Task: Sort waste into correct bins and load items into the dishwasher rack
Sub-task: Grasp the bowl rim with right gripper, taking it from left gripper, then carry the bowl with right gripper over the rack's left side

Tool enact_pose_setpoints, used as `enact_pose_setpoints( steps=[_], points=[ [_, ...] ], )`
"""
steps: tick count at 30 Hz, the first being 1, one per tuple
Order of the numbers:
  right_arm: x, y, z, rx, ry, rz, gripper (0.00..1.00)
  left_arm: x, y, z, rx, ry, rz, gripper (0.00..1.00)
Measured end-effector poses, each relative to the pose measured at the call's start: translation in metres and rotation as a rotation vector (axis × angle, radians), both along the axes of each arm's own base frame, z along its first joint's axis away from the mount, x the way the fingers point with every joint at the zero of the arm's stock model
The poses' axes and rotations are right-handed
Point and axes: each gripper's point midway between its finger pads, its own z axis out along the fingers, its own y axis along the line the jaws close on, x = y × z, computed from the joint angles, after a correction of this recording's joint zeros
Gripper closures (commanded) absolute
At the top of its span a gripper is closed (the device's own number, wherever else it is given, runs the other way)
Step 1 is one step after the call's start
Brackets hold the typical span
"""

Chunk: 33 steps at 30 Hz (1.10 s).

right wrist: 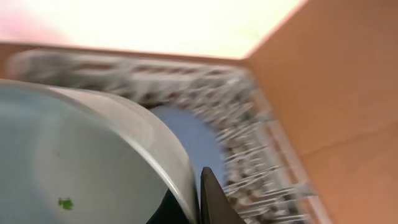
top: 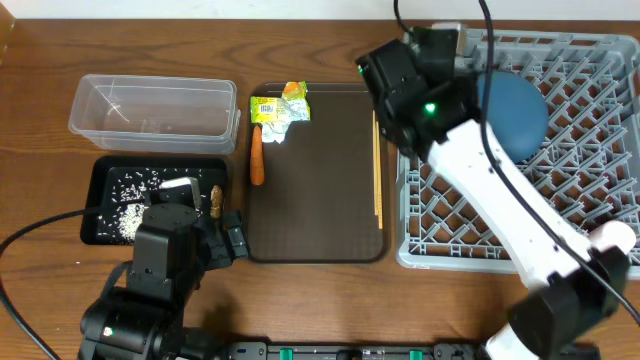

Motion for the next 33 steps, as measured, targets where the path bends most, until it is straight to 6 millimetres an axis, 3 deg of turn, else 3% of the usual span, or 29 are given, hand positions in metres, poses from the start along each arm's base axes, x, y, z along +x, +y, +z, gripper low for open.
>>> enact_pose_setpoints(
  steps=[5, 14, 20, 28, 33],
  points=[
    [0.023, -0.015, -0.014, -0.237, 0.014, -0.093, 0.99, 0.0, 0.0, 0.0, 0.0, 0.0, 0.0, 0.02],
    [0.052, -0.001, -0.053, -0.497, 0.106, -0.127, 0.99, 0.0, 0.0, 0.0, 0.0, 0.0, 0.0, 0.02],
    [0.053, 0.004, -0.054, -0.56, 0.145, -0.124, 0.99, 0.0, 0.0, 0.0, 0.0, 0.0, 0.0, 0.02],
    [0.048, 0.032, -0.056, -0.586, 0.157, -0.059, 0.99, 0.0, 0.0, 0.0, 0.0, 0.0, 0.0, 0.02],
    [0.049, 0.029, -0.061, -0.595, 0.171, -0.061, 0.99, 0.0, 0.0, 0.0, 0.0, 0.001, -0.001, 0.02]
  ],
)
